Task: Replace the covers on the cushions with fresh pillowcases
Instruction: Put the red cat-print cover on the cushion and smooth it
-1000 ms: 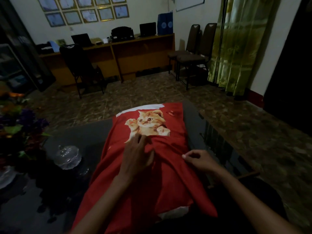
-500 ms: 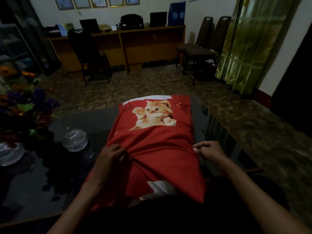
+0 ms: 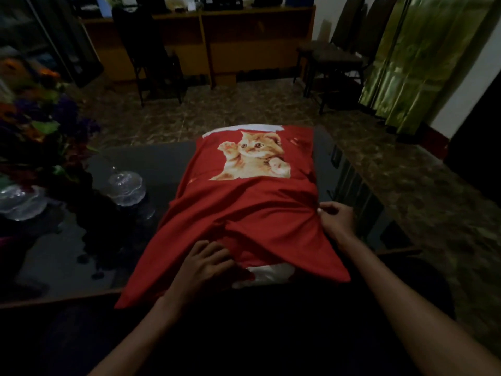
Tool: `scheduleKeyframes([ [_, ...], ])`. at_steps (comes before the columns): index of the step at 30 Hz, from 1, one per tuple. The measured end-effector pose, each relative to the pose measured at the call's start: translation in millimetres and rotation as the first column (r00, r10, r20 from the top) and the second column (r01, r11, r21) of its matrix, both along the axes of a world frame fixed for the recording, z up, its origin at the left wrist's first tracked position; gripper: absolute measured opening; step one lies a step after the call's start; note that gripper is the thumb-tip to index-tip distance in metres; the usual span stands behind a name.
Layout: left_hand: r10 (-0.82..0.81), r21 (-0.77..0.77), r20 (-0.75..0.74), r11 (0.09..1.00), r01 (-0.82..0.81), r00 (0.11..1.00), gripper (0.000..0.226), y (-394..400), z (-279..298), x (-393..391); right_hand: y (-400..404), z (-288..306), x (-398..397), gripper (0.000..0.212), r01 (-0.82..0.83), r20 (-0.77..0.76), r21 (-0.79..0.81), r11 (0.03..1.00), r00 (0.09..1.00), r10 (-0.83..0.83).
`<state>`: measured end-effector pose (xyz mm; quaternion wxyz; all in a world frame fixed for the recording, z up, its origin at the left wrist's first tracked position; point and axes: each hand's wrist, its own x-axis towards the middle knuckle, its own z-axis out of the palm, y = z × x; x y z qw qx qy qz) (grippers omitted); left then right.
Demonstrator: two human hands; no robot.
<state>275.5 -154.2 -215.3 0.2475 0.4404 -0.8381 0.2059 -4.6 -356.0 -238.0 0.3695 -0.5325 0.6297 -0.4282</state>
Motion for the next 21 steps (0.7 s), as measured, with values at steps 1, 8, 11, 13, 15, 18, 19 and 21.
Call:
scheduleKeyframes([
  [1, -0.008, -0.033, 0.003, 0.999, 0.008, 1.0, 0.025, 0.0, 0.8, -0.2, 0.2, -0.6, -0.2, 0.02, -0.009, -0.007, -0.006, 1.0, 1.0, 0.009],
  [8, 0.089, -0.074, 0.032, 0.994, -0.086, 0.996, 0.031, 37.4, -31.8, 32.6, 3.0, 0.9, -1.3, 0.029, -0.013, -0.067, -0.055, 0.998, 0.998, 0.009],
  [11, 0.169, -0.062, 0.035, 0.984, -0.166, 0.985, 0.019, 36.4, -39.5, 35.3, 2.7, -3.2, 4.0, 0.027, -0.01, -0.085, -0.048, 0.999, 0.996, 0.006],
  [13, 0.182, -0.056, 0.068, 0.982, -0.178, 0.981, 0.01, 33.3, -34.9, 28.7, 3.8, 1.6, 9.1, 0.02, 0.002, -0.087, -0.006, 1.0, 0.996, -0.002],
  [15, 0.201, -0.053, 0.076, 0.979, -0.197, 0.977, 0.02, 35.5, -27.0, 22.6, 6.3, 8.0, 11.4, 0.015, 0.009, -0.046, -0.011, 1.0, 0.999, -0.009],
  [18, 0.184, -0.093, 0.051, 0.979, -0.179, 0.982, 0.02, 47.5, -26.3, 0.9, 20.8, 13.7, 12.3, 0.006, 0.005, 0.028, -0.15, 0.989, 1.0, -0.001],
  [19, 0.138, -0.099, 0.08, 0.987, -0.13, 0.987, 0.021, 49.3, -33.9, -9.7, 28.1, 13.3, 13.0, 0.01, -0.016, 0.025, -0.218, 0.976, 0.999, 0.022],
  [21, 0.065, -0.085, 0.166, 0.995, -0.051, 0.984, 0.033, 46.3, -51.9, -32.9, 42.3, 12.0, 17.4, 0.017, -0.135, -0.061, -0.342, 0.93, 0.991, 0.122],
])
